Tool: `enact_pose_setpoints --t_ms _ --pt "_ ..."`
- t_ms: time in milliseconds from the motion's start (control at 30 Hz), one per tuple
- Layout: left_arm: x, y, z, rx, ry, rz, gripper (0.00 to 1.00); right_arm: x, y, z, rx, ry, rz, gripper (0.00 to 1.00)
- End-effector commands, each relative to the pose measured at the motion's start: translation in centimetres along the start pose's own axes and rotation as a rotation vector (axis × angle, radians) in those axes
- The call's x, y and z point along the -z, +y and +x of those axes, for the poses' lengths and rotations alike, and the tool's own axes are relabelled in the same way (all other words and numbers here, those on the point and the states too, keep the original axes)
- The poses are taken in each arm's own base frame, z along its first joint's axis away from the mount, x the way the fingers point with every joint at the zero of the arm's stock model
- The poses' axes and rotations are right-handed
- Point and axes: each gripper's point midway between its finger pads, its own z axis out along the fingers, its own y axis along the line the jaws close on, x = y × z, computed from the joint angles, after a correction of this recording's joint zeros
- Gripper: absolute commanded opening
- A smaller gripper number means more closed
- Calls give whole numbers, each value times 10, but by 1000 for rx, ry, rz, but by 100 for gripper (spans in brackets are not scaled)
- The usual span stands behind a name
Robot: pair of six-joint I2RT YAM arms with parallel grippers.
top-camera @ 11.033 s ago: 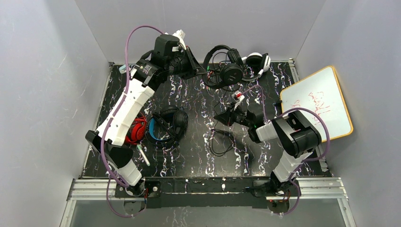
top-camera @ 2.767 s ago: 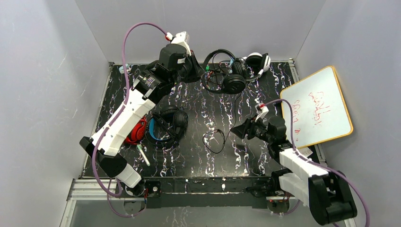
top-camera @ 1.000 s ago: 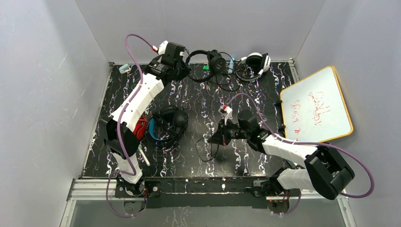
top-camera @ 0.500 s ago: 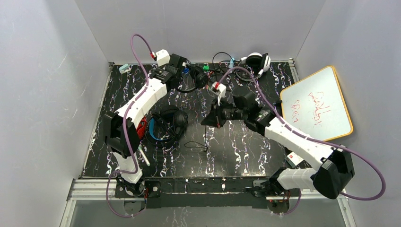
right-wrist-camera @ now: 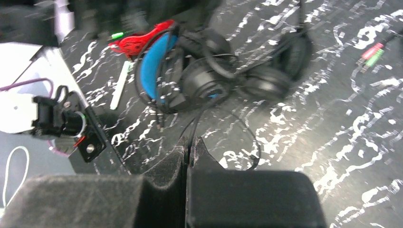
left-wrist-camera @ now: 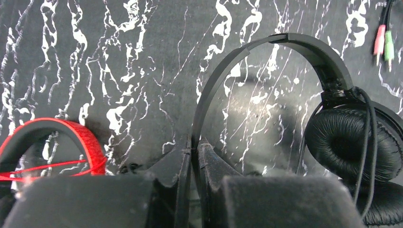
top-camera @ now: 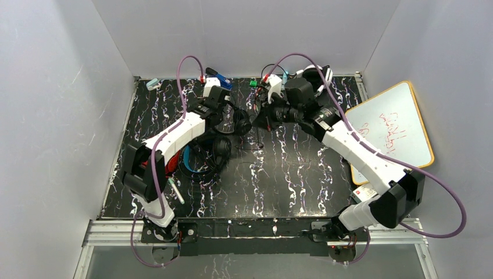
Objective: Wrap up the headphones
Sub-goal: Wrap the headphones cable around the headphones.
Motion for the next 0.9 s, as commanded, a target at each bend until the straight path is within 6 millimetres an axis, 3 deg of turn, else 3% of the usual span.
enact_pose_setpoints --t_ms 0,200,367,567,867 --pt "44 3 -47 -87 -186 103 0 11 -32 -15 -28 3 90 1" --pt "73 -7 -40 -349 -241 179 0 10 -63 -15 -34 42 166 1" --pt "98 -18 -34 -470 -263 277 0 6 -90 -6 -41 77 251 1" --pt "124 -19 -40 -416 -252 359 0 1 -128 22 -112 116 365 1" --pt "168 -44 -38 -243 -113 579 0 2 -149 37 -209 -29 331 1"
